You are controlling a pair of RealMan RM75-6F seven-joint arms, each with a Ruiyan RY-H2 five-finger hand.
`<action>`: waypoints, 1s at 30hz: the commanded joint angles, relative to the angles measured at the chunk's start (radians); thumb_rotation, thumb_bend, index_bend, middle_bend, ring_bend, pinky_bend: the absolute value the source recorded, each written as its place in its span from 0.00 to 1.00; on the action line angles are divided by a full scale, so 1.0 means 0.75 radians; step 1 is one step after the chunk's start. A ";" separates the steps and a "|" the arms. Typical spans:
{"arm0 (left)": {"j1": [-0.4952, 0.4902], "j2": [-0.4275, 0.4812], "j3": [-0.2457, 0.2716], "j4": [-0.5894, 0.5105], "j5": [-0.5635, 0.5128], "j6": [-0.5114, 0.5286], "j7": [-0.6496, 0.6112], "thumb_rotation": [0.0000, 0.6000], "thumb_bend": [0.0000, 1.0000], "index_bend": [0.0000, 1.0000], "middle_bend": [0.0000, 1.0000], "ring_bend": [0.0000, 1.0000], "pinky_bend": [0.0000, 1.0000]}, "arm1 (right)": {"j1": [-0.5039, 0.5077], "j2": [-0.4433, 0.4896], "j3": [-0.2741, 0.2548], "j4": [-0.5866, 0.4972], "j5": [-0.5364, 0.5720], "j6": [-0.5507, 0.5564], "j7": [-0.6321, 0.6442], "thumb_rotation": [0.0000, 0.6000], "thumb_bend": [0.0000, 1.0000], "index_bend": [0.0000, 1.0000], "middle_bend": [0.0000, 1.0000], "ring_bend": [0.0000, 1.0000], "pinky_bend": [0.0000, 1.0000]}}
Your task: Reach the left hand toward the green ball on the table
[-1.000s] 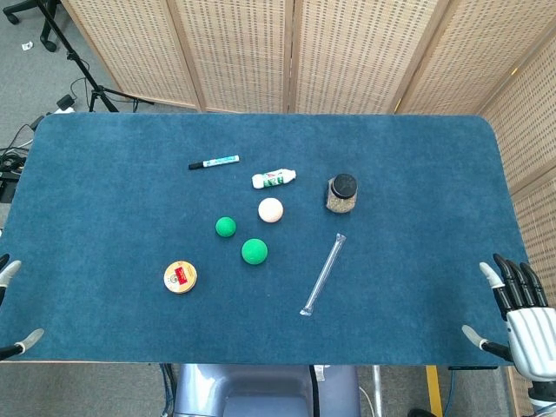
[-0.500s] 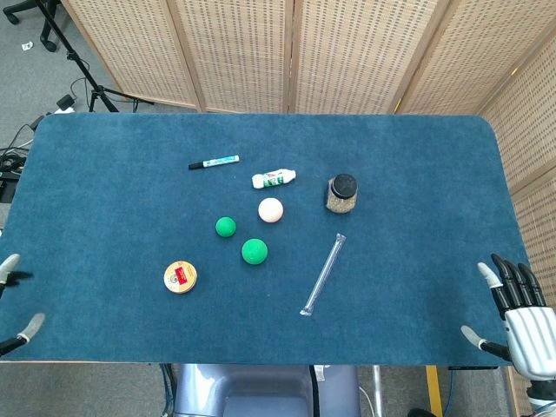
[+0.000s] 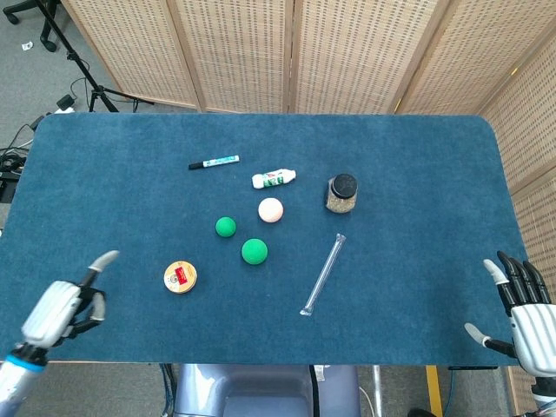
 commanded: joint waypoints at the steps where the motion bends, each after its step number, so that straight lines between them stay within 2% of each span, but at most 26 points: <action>1: -0.317 0.055 -0.046 -0.164 -0.152 -0.467 -0.272 1.00 0.95 0.00 0.94 1.00 1.00 | 0.004 0.001 0.002 -0.002 0.012 -0.012 0.000 1.00 0.00 0.00 0.00 0.00 0.00; 6: -0.479 -0.039 -0.116 -0.109 -0.297 -0.706 -0.261 1.00 0.95 0.00 0.94 1.00 1.00 | 0.011 0.010 0.007 -0.004 0.035 -0.032 0.031 1.00 0.00 0.00 0.00 0.00 0.00; 12: -0.627 -0.234 -0.187 0.021 -0.548 -0.883 -0.059 1.00 0.95 0.00 0.94 1.00 1.00 | 0.020 0.024 0.020 0.001 0.073 -0.054 0.073 1.00 0.00 0.00 0.00 0.00 0.00; 17: -0.694 -0.396 -0.208 0.107 -0.766 -0.869 0.162 1.00 0.95 0.00 0.94 1.00 1.00 | 0.024 0.036 0.028 0.010 0.095 -0.064 0.118 1.00 0.00 0.00 0.00 0.00 0.00; 24: -0.761 -0.509 -0.197 0.135 -1.011 -0.829 0.371 1.00 0.94 0.00 0.94 1.00 1.00 | 0.027 0.047 0.033 0.016 0.104 -0.068 0.160 1.00 0.00 0.00 0.00 0.00 0.00; 27: -0.777 -0.535 -0.195 0.133 -1.083 -0.807 0.421 1.00 0.94 0.00 0.94 1.00 1.00 | 0.026 0.051 0.033 0.015 0.103 -0.064 0.168 1.00 0.00 0.00 0.00 0.00 0.00; 30: -0.775 -0.544 -0.201 0.122 -1.095 -0.768 0.444 1.00 0.94 0.00 0.94 1.00 1.00 | 0.026 0.053 0.033 0.018 0.107 -0.066 0.175 1.00 0.00 0.00 0.00 0.00 0.00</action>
